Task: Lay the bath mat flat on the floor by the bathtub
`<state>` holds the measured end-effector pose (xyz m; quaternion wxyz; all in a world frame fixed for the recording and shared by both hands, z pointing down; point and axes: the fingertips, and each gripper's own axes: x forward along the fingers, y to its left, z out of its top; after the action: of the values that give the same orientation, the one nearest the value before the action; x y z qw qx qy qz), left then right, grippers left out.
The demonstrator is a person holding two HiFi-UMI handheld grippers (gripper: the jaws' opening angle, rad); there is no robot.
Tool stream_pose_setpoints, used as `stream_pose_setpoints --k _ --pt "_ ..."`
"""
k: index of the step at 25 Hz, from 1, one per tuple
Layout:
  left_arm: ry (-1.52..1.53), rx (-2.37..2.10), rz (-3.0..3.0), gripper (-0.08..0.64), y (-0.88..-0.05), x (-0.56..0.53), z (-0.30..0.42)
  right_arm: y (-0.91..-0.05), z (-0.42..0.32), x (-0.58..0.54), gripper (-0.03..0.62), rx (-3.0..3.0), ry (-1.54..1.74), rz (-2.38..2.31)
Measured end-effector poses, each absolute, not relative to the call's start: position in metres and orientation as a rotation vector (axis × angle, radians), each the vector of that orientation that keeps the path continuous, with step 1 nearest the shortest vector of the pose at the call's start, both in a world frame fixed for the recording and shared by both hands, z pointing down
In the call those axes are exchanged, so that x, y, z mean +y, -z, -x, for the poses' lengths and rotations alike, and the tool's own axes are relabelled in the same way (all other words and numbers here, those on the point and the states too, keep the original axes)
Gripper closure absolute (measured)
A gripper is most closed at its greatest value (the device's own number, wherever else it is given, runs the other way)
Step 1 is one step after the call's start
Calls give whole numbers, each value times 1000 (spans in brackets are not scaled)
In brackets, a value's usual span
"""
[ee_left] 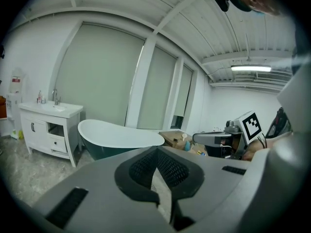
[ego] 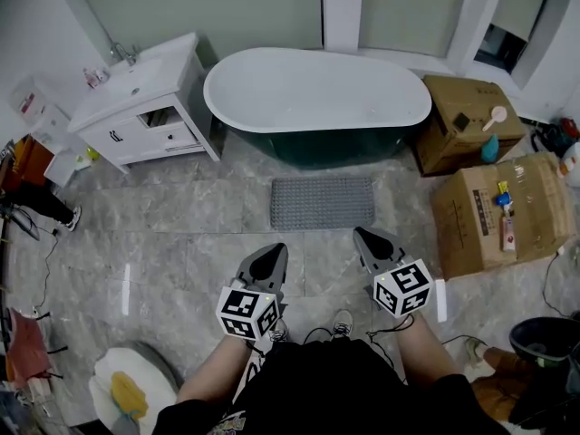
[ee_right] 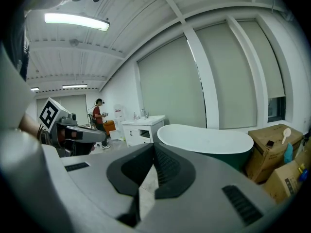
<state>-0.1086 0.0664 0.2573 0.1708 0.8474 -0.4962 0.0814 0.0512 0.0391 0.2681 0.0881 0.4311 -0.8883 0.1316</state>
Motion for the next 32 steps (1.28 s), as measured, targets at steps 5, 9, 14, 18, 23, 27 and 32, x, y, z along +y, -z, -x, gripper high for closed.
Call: stream_pose_setpoints --k 5,9,14,18,23,27,32 --pt "-229 -1370 -2432 543 -255 64 138 -263 -25 45 575 -2618 -399 -1344" --pt "-210 -1357 -2446 543 -252 62 158 -257 -9 52 575 -2604 -382 -1380" --pt "-178 -1333 -2472 543 -247 62 168 -253 2 60 575 -2588 -369 -1416" --pt "-159 -1331 -2472 543 -244 66 173 -252 5 65 575 -2580 -368 -1429" --pt "-153 -1337 -2468 543 -244 69 176 -252 6 70 577 -2577 -365 -1432" --pt "-151 -1336 -2467 543 -244 71 173 -253 4 72 577 -2575 -369 -1431" --pt "-148 -1341 -2469 543 -242 71 170 -254 2 70 577 -2581 -372 -1425"
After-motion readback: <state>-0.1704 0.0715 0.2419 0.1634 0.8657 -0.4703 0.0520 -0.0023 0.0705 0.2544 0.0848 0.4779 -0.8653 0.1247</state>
